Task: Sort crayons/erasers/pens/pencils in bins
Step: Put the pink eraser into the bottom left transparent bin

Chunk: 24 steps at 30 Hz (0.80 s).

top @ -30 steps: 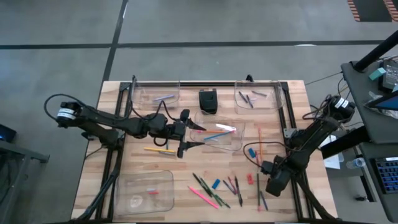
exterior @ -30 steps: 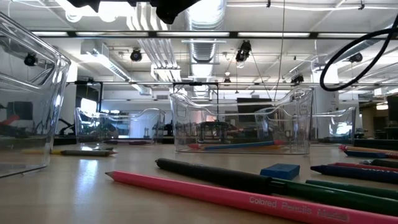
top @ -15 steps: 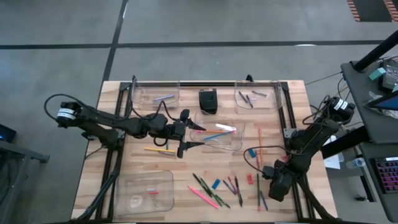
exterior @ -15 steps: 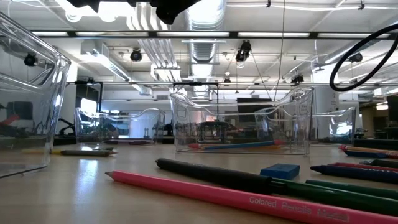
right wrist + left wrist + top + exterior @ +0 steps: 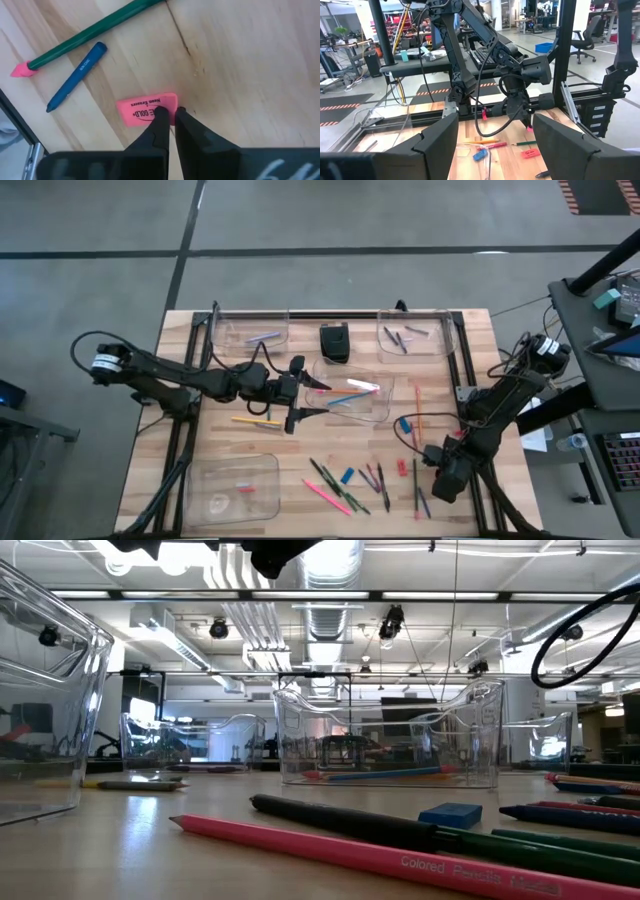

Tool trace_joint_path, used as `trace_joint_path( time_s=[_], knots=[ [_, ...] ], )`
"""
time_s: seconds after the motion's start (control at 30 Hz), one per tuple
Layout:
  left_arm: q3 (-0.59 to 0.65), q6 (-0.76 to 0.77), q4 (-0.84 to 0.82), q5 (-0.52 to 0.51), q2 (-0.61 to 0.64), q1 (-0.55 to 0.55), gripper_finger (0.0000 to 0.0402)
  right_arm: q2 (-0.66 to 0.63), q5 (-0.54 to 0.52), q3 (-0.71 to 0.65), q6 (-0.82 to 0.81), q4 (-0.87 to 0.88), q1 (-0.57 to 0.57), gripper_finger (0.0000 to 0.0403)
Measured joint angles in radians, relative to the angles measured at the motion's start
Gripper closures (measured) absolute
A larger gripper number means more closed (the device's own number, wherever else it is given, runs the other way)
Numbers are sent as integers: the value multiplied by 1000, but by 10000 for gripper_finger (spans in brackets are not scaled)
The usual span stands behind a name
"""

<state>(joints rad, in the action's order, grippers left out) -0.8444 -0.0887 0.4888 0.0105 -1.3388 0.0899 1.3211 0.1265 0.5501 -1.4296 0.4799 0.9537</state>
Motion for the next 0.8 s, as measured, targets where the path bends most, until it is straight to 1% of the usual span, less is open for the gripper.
trace_joint_path(
  time_s=[0.13,0.2,0.33,0.57,0.8],
  knots=[
    [0,0,0,0,0,0,159,-91,-47,0,-29,29,2,394],
    [0,1,0,0,0,0,159,-136,-98,-6,-38,80,1,394],
    [0,3,-2,0,0,0,159,-210,-178,-4,-52,111,1,394],
    [3,34,-29,0,0,1,159,-305,-320,-3,10,120,0,395],
    [27,110,-26,0,-39,3,159,-410,-515,-3,119,109,-1,395]
  ],
)
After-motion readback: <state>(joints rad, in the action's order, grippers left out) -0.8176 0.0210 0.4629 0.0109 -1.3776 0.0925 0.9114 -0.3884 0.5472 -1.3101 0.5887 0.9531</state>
